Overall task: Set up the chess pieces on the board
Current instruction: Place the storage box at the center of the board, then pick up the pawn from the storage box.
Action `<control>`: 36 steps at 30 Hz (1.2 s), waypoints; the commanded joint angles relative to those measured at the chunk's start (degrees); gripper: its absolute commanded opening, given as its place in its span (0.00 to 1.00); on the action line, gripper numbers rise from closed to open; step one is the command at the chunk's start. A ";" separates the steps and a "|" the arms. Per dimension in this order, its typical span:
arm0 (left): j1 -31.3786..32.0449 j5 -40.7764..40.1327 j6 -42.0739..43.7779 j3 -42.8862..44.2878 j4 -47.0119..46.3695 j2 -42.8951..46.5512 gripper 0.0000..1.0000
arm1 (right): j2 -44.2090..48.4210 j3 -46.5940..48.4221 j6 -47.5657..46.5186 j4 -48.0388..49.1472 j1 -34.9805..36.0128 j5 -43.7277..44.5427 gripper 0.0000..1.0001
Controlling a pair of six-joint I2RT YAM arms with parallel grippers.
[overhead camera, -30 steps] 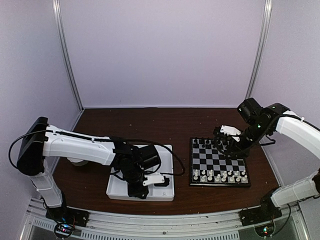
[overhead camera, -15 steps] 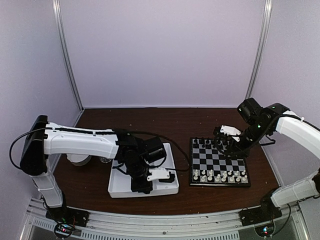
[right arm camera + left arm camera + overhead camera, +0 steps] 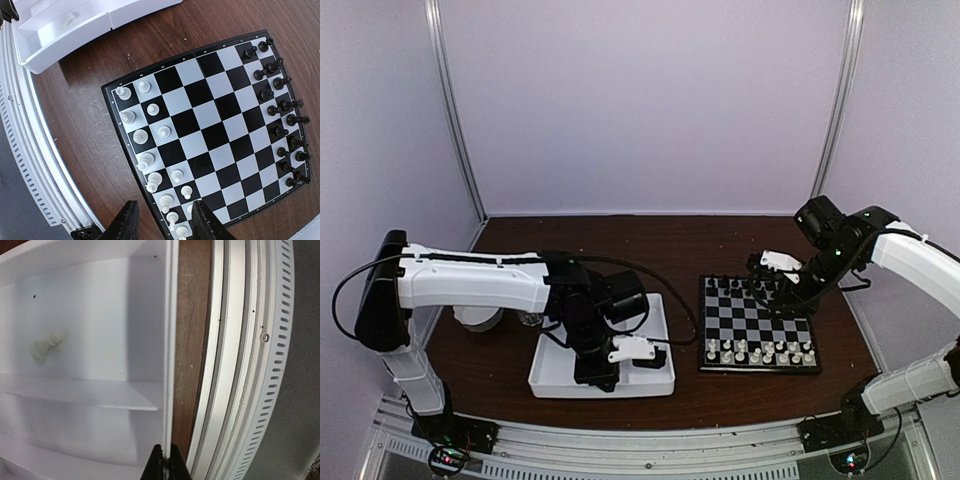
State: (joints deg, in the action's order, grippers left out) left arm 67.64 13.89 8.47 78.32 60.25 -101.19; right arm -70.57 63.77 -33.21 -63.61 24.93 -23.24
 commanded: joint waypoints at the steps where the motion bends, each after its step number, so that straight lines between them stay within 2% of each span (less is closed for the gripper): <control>1: 0.47 -3.71 0.57 6.82 5.73 6.23 0.00 | -0.54 1.25 -0.14 -0.40 -0.23 -0.51 0.38; 3: 0.44 -4.12 0.45 7.44 5.00 8.28 0.00 | -0.77 1.14 -0.10 -0.25 -0.23 -0.85 0.38; 5: 0.46 -2.77 -0.08 3.42 0.86 8.62 0.00 | -1.15 0.79 -0.01 0.19 -0.23 -1.16 0.38; 11: 1.81 -1.87 -3.10 -6.84 -8.84 3.58 0.00 | -1.07 -0.22 0.19 0.98 -0.19 -1.39 0.38; 18: 2.47 -0.33 -5.65 -11.41 -15.89 0.83 0.00 | -1.24 -0.38 -0.01 0.84 -0.23 -1.71 0.38; 20: 2.81 -1.51 -6.07 -11.29 -15.90 0.93 0.18 | -1.15 -0.48 0.07 1.00 -0.23 -1.81 0.38; 22: 2.81 -2.36 -6.36 -10.94 -16.44 2.89 0.29 | -1.20 -0.35 0.16 0.91 -0.27 -1.85 0.38; 26: 1.91 -3.85 -6.08 -9.09 -16.87 7.72 0.42 | -0.82 0.02 0.03 0.41 -0.23 -1.60 0.38; 29: -0.33 0.18 -5.87 -6.14 -14.10 7.76 0.46 | -0.55 0.08 -0.01 0.14 -0.23 -1.42 0.38; 32: -3.09 -5.61 -11.43 -2.01 -15.35 6.28 0.47 | -0.09 0.02 0.08 0.38 -0.21 -1.41 0.38; 36: -6.12 -25.85 -27.97 6.81 -18.88 0.05 0.45 | 0.47 -0.59 0.51 1.60 -0.23 -1.26 0.38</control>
State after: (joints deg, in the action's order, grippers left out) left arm 64.18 6.11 -3.73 77.58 46.30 -96.07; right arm -71.57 63.70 -33.01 -63.13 24.93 -24.25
